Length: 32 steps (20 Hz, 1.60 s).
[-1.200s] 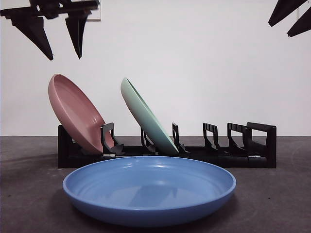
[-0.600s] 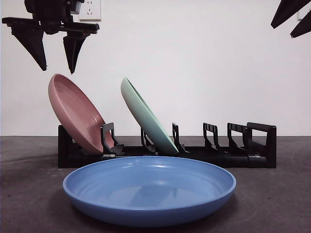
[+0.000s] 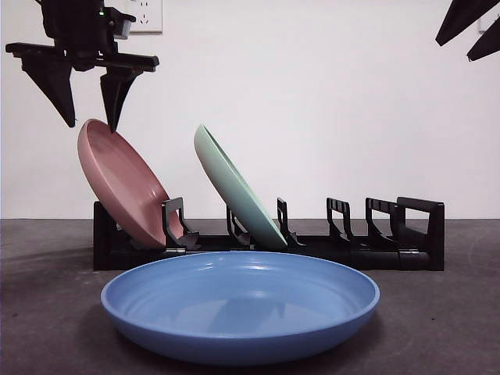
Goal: Place the plate
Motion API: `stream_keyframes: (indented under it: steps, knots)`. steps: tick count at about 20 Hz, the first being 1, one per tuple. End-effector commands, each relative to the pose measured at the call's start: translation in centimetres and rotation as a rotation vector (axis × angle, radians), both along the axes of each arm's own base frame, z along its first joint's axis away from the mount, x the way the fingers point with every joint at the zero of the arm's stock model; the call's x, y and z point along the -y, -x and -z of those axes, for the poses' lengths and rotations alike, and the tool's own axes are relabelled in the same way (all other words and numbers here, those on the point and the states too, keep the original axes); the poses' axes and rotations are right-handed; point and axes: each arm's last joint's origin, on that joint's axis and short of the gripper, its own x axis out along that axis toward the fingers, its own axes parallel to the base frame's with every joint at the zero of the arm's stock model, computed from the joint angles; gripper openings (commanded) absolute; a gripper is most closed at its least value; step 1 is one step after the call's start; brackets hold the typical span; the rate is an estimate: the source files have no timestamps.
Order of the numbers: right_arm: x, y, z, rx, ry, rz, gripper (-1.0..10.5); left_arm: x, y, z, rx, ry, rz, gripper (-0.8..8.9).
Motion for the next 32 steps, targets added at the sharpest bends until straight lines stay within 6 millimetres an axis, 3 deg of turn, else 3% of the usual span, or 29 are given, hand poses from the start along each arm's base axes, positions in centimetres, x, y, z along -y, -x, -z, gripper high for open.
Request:
stream_keyframes:
  steps: [1,5,11,16,23,32]
  knots:
    - [-0.1,-0.2,0.0,0.005,-0.001,0.001,2.5,0.3,-0.6,0.0,0.006,-0.004,0.010,1.17]
    - [-0.1,-0.1,0.0,0.003,-0.001,0.002,2.5,0.3,-0.6,0.0,0.006,-0.004,0.010,0.19]
    - [-0.1,-0.1,0.0,-0.001,0.000,0.002,2.5,0.4,-0.6,-0.9,0.026,0.001,0.011,0.18]
    - [-0.1,-0.1,0.0,-0.001,0.000,0.001,2.5,0.2,-0.3,-3.9,0.088,-0.024,0.015,0.17]
    - [-0.1,-0.1,0.0,-0.001,0.000,0.002,2.5,-1.1,1.6,-9.3,0.162,-0.156,-0.042,0.16]
    - [-0.1,-0.1,0.0,-0.001,0.000,0.001,2.5,-1.9,3.6,-11.2,0.163,-0.159,-0.046,0.16]
